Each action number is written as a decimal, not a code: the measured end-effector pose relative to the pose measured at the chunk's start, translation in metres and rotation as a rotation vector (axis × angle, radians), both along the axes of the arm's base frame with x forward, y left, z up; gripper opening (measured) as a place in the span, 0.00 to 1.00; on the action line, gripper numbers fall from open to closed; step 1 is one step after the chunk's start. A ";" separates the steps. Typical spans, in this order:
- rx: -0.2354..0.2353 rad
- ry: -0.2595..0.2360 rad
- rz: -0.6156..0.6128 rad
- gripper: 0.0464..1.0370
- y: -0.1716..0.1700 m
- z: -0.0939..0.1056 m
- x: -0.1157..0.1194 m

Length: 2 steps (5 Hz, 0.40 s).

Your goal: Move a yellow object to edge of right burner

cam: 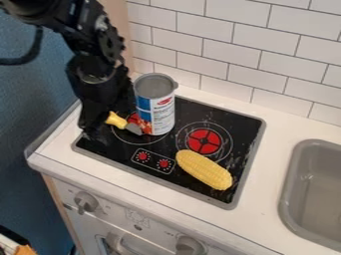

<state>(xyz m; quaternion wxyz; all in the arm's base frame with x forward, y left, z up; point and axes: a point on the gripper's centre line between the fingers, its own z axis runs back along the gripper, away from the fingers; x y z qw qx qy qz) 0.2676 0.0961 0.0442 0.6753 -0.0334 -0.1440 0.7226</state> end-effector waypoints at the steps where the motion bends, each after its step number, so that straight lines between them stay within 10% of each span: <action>1: 0.013 0.023 0.063 0.96 0.024 -0.011 0.013; 2: 0.016 0.052 0.094 0.96 0.039 -0.029 0.033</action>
